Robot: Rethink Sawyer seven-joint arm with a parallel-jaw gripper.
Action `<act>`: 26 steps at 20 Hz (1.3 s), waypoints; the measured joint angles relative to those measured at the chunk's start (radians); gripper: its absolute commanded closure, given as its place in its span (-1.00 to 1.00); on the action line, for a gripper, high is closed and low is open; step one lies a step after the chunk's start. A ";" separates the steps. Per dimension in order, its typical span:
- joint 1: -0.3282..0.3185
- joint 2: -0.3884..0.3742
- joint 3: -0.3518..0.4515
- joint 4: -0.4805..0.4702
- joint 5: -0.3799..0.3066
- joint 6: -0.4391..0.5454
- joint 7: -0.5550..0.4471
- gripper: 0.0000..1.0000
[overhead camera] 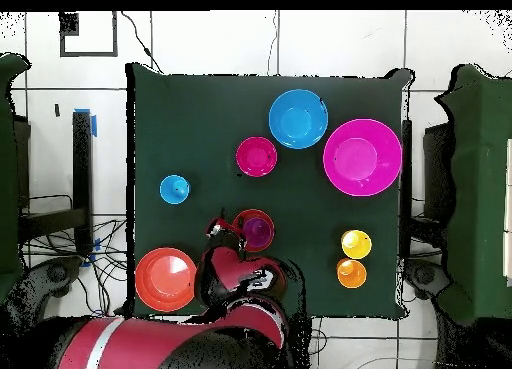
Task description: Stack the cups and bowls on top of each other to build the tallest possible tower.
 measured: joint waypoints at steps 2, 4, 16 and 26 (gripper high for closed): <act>-0.030 -0.012 0.035 0.016 0.000 0.000 0.000 -1.00; -0.057 -0.025 0.078 0.034 0.000 0.000 0.000 -1.00; 0.079 -0.265 0.126 0.163 0.189 0.380 0.000 -1.00; 0.140 -0.511 0.066 0.157 0.210 0.904 0.000 -1.00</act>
